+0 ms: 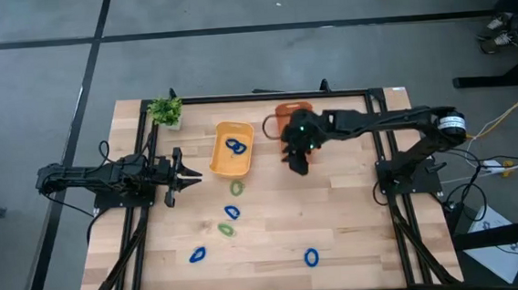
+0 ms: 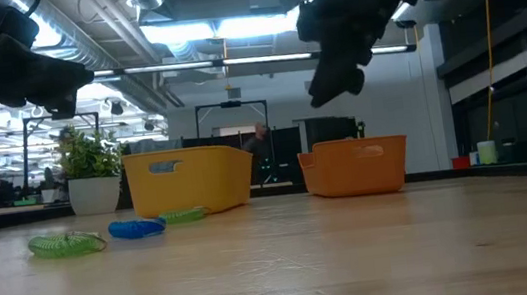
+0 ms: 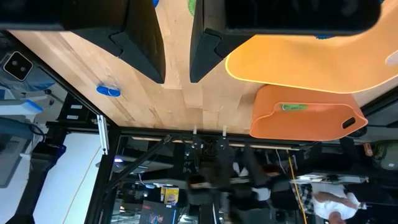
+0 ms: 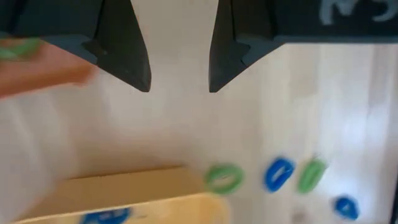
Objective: Sort items
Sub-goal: Put the blue keychain into the yellow bin
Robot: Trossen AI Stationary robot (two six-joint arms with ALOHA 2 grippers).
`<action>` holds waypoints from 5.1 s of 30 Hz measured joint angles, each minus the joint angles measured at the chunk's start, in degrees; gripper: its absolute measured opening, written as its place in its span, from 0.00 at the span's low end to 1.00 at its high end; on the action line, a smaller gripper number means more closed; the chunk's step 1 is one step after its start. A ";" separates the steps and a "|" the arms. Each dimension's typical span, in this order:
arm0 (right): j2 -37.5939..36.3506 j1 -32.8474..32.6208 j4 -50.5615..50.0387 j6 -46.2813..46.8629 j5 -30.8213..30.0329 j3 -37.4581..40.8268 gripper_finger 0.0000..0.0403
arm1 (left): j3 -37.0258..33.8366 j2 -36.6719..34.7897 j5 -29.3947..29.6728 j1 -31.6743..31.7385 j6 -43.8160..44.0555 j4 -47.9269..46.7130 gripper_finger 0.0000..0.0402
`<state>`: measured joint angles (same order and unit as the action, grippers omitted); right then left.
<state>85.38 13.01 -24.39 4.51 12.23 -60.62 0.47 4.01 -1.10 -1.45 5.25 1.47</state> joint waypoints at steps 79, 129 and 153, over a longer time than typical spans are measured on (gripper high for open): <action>18.75 -44.51 3.22 29.79 -3.68 0.00 0.40 | 0.00 0.00 0.00 0.00 -0.02 0.01 0.18; 20.26 -30.58 8.94 28.26 -30.02 0.17 0.05 | 0.00 0.00 0.00 0.00 -0.02 0.01 0.17; 10.25 -30.03 17.29 18.83 -36.67 -0.07 0.05 | 0.00 0.00 0.00 0.00 -0.02 0.01 0.18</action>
<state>95.64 -17.02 -7.10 23.34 -24.44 -60.69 0.47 4.01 -1.10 -1.45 5.23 1.48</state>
